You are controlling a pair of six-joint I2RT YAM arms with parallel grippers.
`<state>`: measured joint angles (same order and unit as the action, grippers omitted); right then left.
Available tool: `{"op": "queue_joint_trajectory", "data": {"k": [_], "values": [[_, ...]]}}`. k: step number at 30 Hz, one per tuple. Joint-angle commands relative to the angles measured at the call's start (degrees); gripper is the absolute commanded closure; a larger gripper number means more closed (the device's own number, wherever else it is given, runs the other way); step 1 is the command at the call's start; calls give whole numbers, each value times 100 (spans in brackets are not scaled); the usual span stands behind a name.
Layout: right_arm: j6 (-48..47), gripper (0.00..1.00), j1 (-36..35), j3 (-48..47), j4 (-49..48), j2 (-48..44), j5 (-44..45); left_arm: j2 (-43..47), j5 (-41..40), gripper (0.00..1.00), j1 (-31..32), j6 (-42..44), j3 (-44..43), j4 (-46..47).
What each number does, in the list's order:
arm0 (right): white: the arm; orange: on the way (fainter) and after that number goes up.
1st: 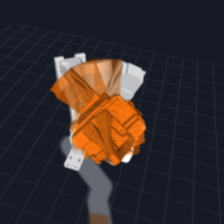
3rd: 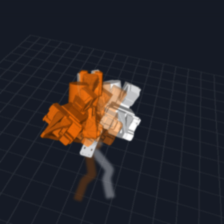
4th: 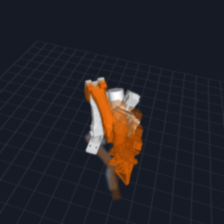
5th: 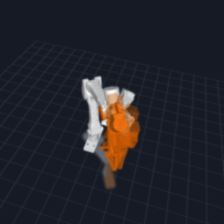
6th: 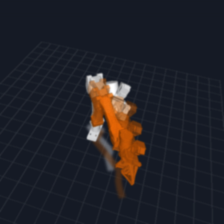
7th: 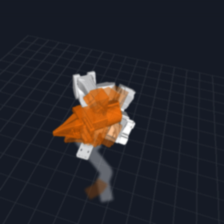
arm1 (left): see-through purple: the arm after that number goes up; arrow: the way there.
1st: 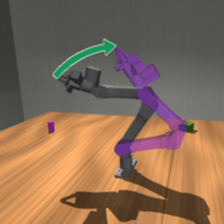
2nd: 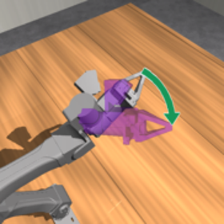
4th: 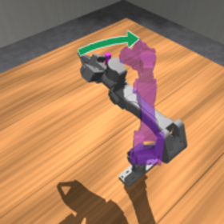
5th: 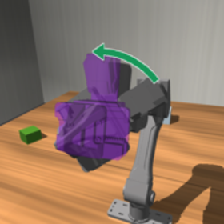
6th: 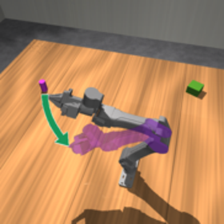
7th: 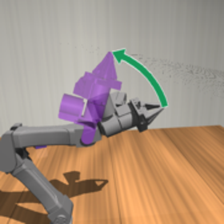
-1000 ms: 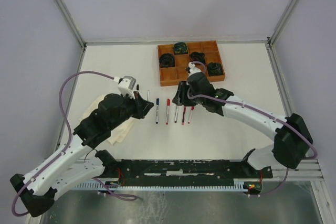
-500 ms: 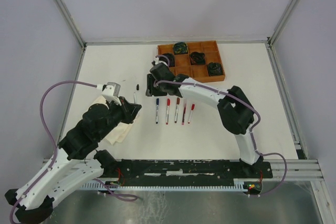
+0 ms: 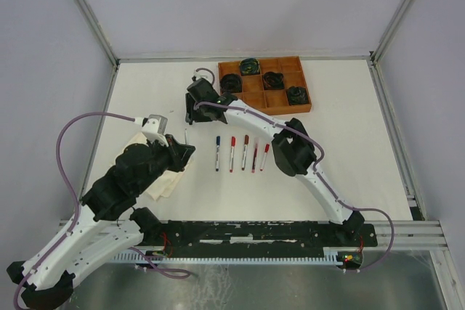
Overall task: Insert the pens into the pen caps
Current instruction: Pick up the pen cap from the center of the board.
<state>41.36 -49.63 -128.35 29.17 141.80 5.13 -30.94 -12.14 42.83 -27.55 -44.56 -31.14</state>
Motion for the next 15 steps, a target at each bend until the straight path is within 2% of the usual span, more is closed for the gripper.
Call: {"op": "queue_joint_trajectory", "data": {"k": [1,15], "values": [[-157,44,-52,-809,215,411,281,66,-98,97,-6,241,18,131],[-121,49,-82,-1938,215,1361,831,157,-126,97,-3,222,26,105]]}}
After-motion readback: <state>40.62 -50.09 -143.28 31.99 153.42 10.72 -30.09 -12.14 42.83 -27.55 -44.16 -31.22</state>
